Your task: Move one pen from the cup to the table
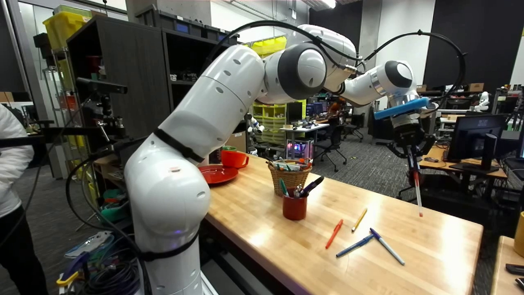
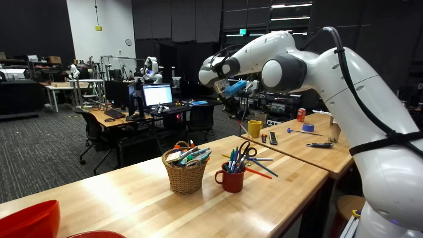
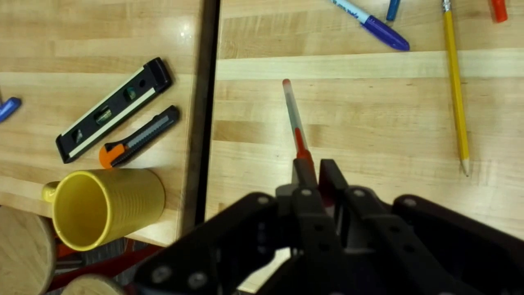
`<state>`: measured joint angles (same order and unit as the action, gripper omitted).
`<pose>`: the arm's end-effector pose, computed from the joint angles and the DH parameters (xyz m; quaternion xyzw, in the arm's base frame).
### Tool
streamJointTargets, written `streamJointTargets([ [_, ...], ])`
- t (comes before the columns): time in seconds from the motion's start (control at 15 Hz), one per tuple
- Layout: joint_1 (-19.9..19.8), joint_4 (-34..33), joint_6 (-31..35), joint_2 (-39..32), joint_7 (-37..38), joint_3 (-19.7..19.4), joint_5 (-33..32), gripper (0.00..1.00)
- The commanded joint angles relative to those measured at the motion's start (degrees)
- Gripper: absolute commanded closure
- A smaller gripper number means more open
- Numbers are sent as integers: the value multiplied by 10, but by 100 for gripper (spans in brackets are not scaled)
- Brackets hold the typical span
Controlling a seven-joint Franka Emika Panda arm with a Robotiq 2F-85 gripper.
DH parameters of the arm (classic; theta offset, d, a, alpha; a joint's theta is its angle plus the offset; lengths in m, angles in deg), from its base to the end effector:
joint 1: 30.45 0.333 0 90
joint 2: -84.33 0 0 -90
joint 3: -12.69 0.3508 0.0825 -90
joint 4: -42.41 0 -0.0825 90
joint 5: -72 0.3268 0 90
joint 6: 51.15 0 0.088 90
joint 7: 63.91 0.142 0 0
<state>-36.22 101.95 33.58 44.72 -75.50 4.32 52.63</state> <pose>0.6499 -0.1820 0.4368 0.9694 -0.0059 -0.1627 0.1838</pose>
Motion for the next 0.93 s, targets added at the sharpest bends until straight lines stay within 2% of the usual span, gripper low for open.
streamJointTargets([
  [0.0, -2, 7, -31, -2, -14, 8, 16, 97],
  [0.27, -13, 24, -39, -11, -25, 21, 28, 97],
  [0.87, -22, 55, -9, -21, -63, 40, 42, 97],
])
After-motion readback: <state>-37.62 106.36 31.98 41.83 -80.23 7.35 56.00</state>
